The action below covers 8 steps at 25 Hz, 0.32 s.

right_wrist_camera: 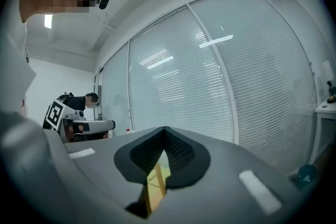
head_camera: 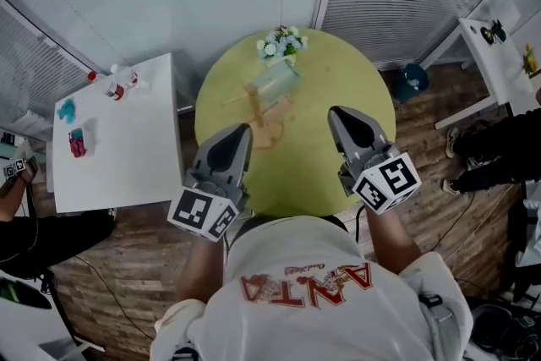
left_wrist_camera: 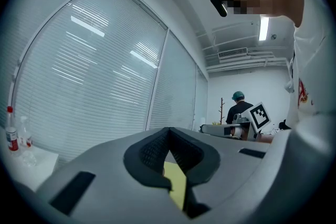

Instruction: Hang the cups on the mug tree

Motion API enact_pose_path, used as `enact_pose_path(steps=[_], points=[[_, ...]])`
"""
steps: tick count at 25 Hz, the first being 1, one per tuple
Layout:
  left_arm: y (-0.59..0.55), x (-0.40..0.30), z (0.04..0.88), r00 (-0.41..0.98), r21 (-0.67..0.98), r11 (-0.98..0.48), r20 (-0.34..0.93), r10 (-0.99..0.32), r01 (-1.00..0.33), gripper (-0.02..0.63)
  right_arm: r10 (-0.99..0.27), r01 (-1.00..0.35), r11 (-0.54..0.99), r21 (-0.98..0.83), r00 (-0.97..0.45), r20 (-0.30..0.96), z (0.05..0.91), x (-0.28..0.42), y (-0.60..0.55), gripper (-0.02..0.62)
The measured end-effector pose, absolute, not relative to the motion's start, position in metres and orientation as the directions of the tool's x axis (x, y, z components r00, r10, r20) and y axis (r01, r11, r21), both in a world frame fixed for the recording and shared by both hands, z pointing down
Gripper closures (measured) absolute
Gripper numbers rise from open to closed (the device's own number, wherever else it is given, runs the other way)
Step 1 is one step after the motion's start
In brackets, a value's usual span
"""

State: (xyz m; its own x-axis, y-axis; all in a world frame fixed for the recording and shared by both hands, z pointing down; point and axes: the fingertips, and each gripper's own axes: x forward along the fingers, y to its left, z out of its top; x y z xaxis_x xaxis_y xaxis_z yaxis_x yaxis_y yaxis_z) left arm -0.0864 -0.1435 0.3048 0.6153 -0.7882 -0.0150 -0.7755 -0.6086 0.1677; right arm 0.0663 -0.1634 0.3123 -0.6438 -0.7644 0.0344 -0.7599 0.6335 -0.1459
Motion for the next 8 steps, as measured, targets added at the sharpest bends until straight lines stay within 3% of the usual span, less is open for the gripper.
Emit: enact_pose_path(steps=[8], points=[[-0.1420, -0.0819, 0.3084, 0.620, 0.170, -0.612, -0.006, -0.785, -0.773, 0.599, -0.761, -0.758, 0.635, -0.146, -0.647, 0.045, 0.3151, 0.0692, -0.1639, 0.594]])
